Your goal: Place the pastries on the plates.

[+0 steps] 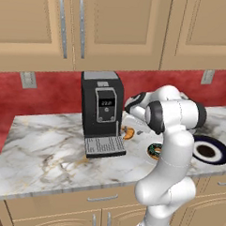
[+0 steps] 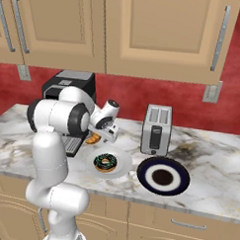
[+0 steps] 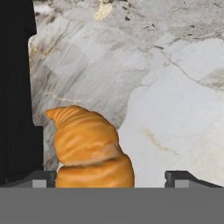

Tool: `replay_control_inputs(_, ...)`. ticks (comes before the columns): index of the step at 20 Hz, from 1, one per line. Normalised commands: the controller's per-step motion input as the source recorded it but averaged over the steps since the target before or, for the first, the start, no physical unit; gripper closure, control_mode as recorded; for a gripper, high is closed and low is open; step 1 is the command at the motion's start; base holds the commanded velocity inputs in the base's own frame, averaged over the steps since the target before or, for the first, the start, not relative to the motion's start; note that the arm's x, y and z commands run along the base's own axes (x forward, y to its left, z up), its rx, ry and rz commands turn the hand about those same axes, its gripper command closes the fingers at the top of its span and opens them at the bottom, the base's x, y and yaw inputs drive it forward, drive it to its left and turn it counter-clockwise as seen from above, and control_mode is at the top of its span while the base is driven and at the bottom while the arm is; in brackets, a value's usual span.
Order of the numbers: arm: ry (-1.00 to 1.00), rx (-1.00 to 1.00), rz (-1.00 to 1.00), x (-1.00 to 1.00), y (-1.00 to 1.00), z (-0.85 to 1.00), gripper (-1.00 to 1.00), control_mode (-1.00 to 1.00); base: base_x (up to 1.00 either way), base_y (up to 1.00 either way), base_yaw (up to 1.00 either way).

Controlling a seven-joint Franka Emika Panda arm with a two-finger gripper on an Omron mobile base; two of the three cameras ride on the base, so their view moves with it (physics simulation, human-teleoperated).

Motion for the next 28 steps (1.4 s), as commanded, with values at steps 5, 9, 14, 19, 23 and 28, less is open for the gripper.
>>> replay_control_inputs(5, 0.02, 0.0, 0.0, 0.0, 0.0, -0.03, -1.0, -1.0, 0.0, 0.0, 0.0)
replay_control_inputs(9, 0.0, 0.0, 0.0, 0.0, 0.0, 0.0, 1.0, -1.0, 0.0, 0.0, 0.0)
replay_control_inputs(14, 0.0, 0.0, 0.0, 0.0, 0.0, 0.0, 1.0, -1.0, 0.0, 0.0, 0.0)
replay_control_inputs(19, 0.0, 0.0, 0.0, 0.0, -0.01, 0.0, 1.0, -1.0, 0.0, 0.0, 0.0)
replay_control_inputs(23, -0.04, 0.0, 0.0, -0.22, -0.28, 0.25, 1.0, -1.0, 0.0, 0.0, 0.0)
replay_control_inputs(28, -0.07, 0.0, 0.0, -0.34, -0.27, 0.43, 1.0, -1.0, 0.0, 0.0, 0.0)
